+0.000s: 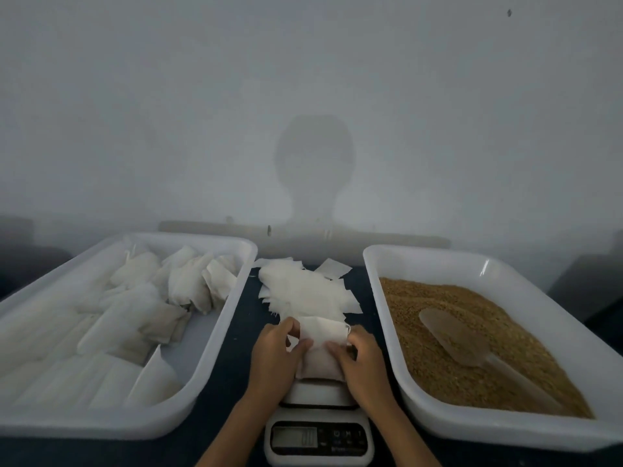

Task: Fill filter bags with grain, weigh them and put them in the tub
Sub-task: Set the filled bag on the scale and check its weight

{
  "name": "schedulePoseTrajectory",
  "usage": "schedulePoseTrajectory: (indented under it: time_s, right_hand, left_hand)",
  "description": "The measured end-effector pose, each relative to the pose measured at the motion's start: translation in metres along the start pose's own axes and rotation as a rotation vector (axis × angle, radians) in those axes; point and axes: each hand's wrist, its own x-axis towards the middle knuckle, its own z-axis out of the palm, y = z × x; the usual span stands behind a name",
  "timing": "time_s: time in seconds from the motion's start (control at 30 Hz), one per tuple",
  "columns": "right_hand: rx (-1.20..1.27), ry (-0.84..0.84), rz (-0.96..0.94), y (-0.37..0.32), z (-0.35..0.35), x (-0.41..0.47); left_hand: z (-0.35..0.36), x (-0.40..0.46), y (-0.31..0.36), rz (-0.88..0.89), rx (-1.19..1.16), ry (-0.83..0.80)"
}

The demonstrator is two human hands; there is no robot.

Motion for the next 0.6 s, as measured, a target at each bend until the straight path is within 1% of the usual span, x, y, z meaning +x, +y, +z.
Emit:
schedulePoseTrajectory:
  time_s: [0.13,0.23,0.27,0.43,0.5,0.6]
  right_hand:
    - [0.088,-0.024,-0.011,0.004,-0.003,0.0]
    - [0.189,-0.059,0.025,0.009,-0.006,-0.002]
    - [0.233,-0.058,0.044,0.01,-0.007,-0.003]
    - [0.385,-0.04,0.109,0.018,-0.01,-0.006]
    - [0.444,-0.041,0.135,0.02,-0.01,-0.007]
    - [0.458,-0.029,0.125,0.019,-0.01,-0.008]
  left_hand:
    - [-0.001,-0.001,-0.005,0.034,-0.008,0.005]
    - [-0.001,-0.001,-0.009,0.057,-0.038,0.041]
    - [-0.002,0.0,-0.01,0.041,-0.083,0.059]
    - [-0.01,0.003,-0.021,-0.164,-0.344,0.157]
    - [-0.014,0.003,-0.026,-0.203,-0.396,0.197]
    - [-0.017,0.001,-0.031,-0.243,-0.442,0.232]
